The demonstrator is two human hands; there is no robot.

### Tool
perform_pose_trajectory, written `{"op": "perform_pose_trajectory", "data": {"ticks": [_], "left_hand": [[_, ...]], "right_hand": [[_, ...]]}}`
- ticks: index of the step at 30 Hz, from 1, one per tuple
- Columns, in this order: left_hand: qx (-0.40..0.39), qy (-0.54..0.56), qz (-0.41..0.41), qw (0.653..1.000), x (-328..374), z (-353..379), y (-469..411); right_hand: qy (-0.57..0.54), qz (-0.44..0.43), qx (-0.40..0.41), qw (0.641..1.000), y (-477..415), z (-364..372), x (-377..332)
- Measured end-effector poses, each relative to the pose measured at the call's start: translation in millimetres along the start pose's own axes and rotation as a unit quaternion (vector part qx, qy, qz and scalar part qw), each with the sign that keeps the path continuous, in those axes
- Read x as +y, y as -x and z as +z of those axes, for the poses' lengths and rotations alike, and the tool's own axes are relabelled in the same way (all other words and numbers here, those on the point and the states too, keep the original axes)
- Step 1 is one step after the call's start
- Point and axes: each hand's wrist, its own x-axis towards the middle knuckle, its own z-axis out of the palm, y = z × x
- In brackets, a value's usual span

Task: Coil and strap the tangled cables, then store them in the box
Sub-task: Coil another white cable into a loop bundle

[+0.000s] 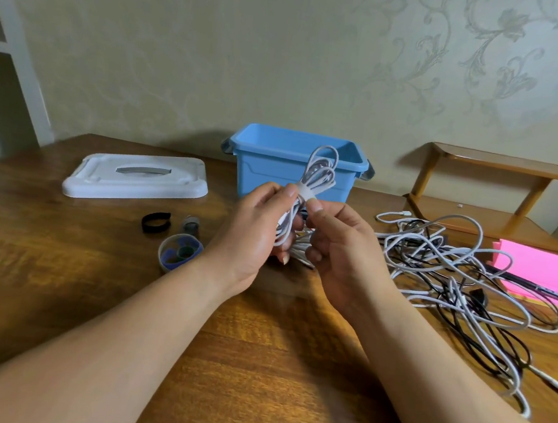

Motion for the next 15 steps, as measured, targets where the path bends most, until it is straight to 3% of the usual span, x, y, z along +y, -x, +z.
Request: {"op": "perform_pose_trajectory", "data": {"ticks": [8, 15], "left_hand": [[-0.001, -0.016, 0.009, 1.000, -2.4, -3.2, -1.0], [-0.034, 0.052, -0.095, 0.994, 4.2, -5.8, -1.4]], "right_hand": [[-0.023, 0.046, -0.013, 0.999, -6.6, -7.8, 2.0], [-0.005, 0.025, -0.046, 0.999, 0.9, -4.8, 0.0]]}}
